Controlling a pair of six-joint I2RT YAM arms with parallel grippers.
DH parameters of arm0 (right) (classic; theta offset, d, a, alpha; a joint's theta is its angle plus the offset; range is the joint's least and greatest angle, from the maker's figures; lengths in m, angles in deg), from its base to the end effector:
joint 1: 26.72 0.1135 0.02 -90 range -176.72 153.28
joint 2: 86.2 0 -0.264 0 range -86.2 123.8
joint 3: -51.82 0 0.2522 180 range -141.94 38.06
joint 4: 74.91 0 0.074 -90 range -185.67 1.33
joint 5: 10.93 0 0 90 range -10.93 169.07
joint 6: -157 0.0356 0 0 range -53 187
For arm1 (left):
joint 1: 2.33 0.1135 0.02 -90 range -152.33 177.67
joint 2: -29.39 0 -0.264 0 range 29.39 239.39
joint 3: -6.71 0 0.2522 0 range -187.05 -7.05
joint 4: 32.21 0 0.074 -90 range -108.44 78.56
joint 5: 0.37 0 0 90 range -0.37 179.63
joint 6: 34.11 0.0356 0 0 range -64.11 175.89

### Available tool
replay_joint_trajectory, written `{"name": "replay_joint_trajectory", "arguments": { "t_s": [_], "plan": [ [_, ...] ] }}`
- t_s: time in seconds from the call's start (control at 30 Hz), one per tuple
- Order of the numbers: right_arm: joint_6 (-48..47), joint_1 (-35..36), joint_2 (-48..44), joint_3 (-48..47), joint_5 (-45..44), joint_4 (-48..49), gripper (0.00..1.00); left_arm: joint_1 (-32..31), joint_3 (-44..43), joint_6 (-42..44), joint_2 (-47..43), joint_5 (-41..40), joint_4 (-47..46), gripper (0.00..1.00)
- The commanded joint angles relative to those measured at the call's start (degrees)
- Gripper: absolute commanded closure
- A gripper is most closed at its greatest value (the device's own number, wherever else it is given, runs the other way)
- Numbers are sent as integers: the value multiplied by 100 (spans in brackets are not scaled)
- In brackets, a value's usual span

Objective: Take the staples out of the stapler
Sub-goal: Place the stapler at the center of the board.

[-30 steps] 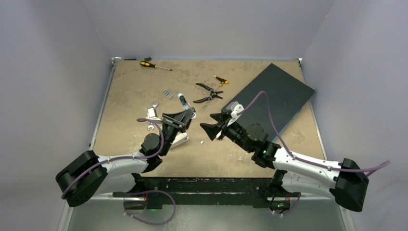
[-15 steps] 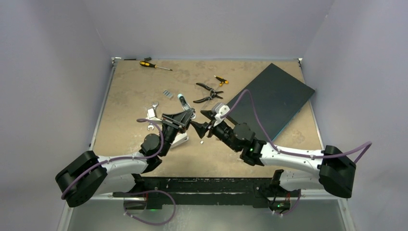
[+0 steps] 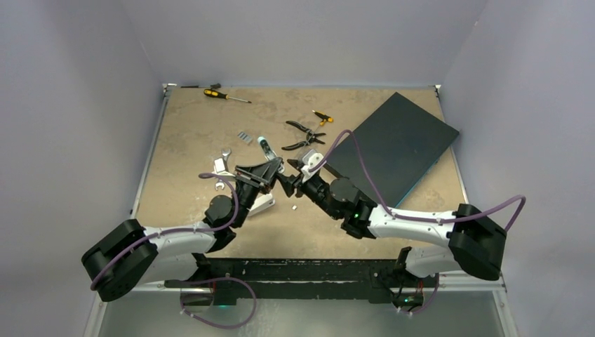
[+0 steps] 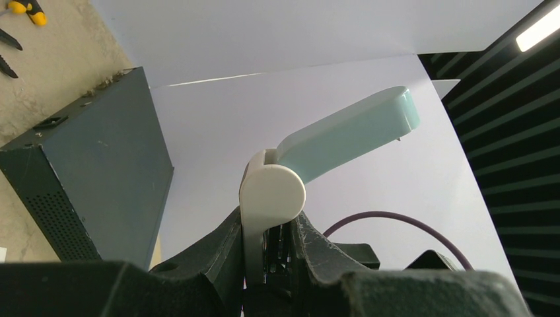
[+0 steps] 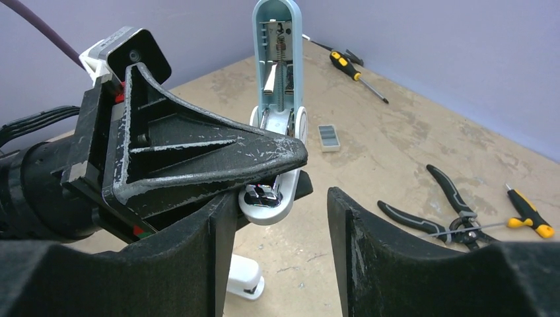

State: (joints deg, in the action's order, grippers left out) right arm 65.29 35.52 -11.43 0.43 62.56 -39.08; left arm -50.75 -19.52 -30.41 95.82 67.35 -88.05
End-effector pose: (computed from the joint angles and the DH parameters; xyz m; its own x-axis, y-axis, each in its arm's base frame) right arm 0.1430 0.2499 0.2915 0.1218 0.1700 -0.9779 -0.7159 0.6975 0.0321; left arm 0.1495 -0.1482 0.2215 -0.4374 -0.8984 0.0399 0.2076 -0.1440 -0.9676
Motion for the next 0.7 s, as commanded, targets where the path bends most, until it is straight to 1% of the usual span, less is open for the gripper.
{"name": "replay_joint_trajectory", "arguments": {
  "t_s": [0.0,0.03,0.1,0.2,0.23,0.27,0.33,0.5,0.67],
  "plan": [
    [-241,14,89,-348,-62,506,46,-26,23,-186,59,292,-434,100],
    [-258,12,117,-360,-28,536,48,-22,25,-193,58,313,-454,100],
    [-297,16,172,-389,10,561,61,-21,34,-187,61,365,-485,100],
    [-374,21,187,-337,145,631,77,-25,29,-139,45,461,-495,100],
    [-404,20,173,-304,228,670,84,-19,26,-121,33,502,-497,100],
    [-423,16,156,-284,268,689,90,-26,25,-92,22,536,-501,98],
    [-451,13,88,-240,304,666,100,-22,21,-35,-9,593,-500,90],
    [-452,12,-152,-58,379,632,100,-24,-7,118,-75,702,-477,73],
    [-394,22,-475,93,494,346,100,-19,-41,224,-124,711,-429,51]
  ]
}}
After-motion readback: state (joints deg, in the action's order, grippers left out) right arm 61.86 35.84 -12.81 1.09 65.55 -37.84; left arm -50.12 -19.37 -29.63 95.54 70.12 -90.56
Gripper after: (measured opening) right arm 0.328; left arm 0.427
